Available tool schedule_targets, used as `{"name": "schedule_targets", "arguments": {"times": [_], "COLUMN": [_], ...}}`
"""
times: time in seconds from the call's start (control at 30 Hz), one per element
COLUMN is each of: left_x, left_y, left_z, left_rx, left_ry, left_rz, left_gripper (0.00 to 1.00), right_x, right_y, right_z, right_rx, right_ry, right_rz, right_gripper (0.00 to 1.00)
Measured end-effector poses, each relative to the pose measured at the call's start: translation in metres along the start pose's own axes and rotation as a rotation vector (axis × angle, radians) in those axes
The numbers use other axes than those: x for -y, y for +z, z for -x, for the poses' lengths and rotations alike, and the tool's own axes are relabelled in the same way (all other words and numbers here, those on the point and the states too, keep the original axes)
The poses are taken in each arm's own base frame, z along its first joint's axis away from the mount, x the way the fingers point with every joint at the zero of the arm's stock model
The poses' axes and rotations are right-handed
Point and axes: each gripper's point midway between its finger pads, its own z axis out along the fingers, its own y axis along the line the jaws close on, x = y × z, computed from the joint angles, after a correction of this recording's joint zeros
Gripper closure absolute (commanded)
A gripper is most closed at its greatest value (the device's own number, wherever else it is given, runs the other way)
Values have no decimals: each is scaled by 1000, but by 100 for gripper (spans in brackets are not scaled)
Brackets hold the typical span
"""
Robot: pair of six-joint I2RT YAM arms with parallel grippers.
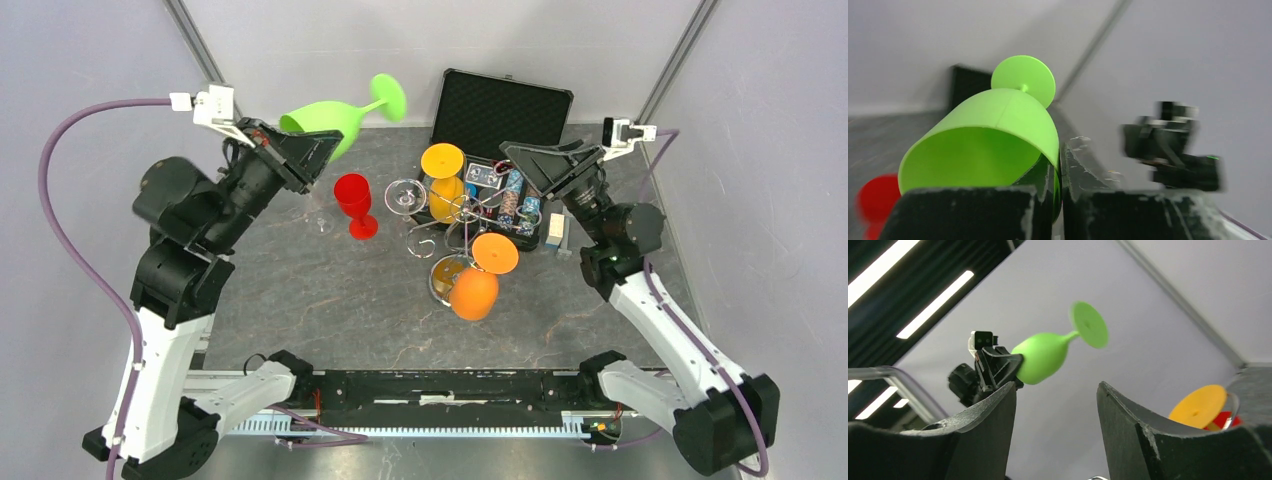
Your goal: Take the wine glass off the wine glass rack
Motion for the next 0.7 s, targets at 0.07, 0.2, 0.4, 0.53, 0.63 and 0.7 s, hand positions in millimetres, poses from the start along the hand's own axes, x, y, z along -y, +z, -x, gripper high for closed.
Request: {"name": "schedule_targets", "arguments": {"times": [0.07,0.2,0.4,0.53,0.63,0.7], "left_x": [-42,-123,-181,-200,-215,-227], "left_y": [-4,-36,-83,-93,-99,-107], "left_z": [-10,-23,-39,-65,-101,-127], "left_rx": [-35,-122,-303,-471,-624,-727], "left_ry": [52,198,362,411,423,432], "left_rz": [208,642,1004,1090,1102,1119], "left_gripper": [98,98,98,98,98,98], "right_x": [-1,-9,-11,0,16,27], "right_y": [0,-8,-29,-35,-42,-48], "right_z": [4,23,49,58,61,58], "right_rx": [1,46,129,124,95,55], "right_ry": [-88,-293,-512,-600,-646,-672], "right_rz": [-40,-134,-264,-367,-455,-511], "right_gripper": [35,34,33,32,31,31]}}
